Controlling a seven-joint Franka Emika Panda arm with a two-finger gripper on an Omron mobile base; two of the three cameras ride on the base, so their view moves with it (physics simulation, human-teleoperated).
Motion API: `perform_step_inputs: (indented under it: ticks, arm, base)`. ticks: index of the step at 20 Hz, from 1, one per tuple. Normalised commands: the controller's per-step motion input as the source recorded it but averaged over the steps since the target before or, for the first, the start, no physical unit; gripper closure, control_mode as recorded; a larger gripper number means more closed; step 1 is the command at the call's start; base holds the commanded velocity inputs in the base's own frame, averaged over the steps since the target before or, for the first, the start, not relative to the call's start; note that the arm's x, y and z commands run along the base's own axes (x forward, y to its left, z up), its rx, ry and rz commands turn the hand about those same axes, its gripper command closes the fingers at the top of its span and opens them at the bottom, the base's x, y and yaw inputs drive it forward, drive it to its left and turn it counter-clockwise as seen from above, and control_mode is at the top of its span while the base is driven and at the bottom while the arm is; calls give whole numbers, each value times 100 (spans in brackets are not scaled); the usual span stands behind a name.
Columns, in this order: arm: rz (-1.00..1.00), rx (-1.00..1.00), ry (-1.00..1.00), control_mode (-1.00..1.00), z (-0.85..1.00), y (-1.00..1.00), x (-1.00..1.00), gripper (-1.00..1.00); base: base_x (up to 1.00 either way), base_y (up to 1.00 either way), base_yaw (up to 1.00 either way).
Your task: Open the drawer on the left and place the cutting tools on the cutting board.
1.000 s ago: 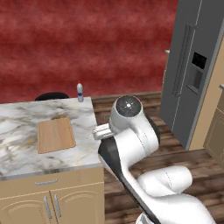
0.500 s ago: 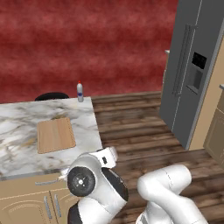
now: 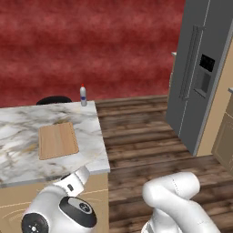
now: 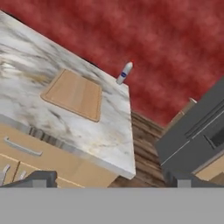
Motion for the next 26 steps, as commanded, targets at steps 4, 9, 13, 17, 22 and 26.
perform_step_inputs:
  ticks: [4,9,13,17,22,26]
  arm:
    - [0,-27,0,-100,-17,46,0,-100]
    - [3,-33,0,-100,-39,17,1,-100]
    - [10,-35,0,-100,-54,8,3,-100]
    - [17,-29,0,-100,-56,0,4,-100]
    - [17,-17,0,-100,-53,0,15,-100]
    - [15,-12,0,-100,-42,0,29,-100]
  base:
    - [0,0,0]
    - [0,0,0]
    - [0,0,0]
    - [0,0,0]
    - [0,0,0]
    - [0,0,0]
